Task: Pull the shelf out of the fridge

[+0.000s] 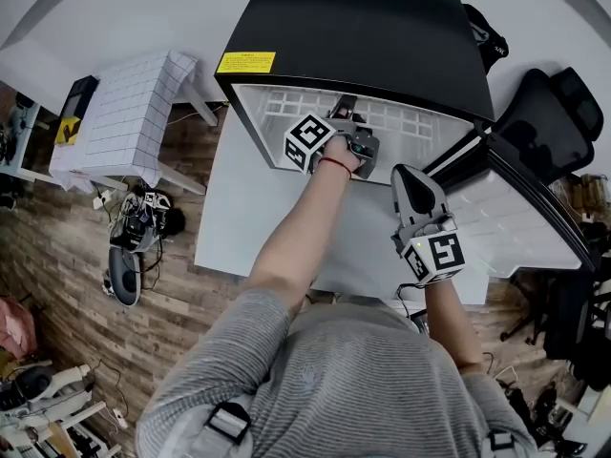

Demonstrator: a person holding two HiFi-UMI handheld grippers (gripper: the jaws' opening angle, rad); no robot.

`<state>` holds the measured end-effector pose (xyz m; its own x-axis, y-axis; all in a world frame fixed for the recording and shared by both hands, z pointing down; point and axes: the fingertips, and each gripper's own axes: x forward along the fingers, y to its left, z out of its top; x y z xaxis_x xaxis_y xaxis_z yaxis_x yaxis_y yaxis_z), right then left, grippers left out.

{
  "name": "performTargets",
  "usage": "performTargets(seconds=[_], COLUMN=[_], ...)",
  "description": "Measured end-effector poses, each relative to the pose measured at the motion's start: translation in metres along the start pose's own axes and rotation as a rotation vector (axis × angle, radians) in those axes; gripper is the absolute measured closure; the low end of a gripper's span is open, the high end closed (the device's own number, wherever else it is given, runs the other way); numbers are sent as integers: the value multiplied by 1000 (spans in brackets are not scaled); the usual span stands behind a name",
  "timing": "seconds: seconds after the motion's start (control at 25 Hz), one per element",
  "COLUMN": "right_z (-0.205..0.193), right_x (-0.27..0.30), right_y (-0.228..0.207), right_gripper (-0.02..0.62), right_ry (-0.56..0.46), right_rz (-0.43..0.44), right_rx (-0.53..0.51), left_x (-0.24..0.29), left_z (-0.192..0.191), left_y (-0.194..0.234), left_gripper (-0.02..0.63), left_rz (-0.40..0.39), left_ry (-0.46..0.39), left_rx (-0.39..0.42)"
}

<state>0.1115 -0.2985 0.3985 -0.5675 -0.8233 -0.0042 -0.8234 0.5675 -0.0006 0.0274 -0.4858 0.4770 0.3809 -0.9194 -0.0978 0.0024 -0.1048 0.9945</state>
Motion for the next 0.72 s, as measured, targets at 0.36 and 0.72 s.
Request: performTargets(seconds=[0.36, 0.72], right_z=[-1, -1], right_x=[-1, -7], right_y=[1, 4], right_gripper=[581, 581], right_ry=[6, 7], right_rz=[-7, -13], right_rx=[-2, -2], left_x=[1, 0], left_z=[2, 1], left_y=[3, 2], left_gripper=[568, 569], left_rz=[9, 11], left_ry=[-21, -14], left_rx=[-30, -27])
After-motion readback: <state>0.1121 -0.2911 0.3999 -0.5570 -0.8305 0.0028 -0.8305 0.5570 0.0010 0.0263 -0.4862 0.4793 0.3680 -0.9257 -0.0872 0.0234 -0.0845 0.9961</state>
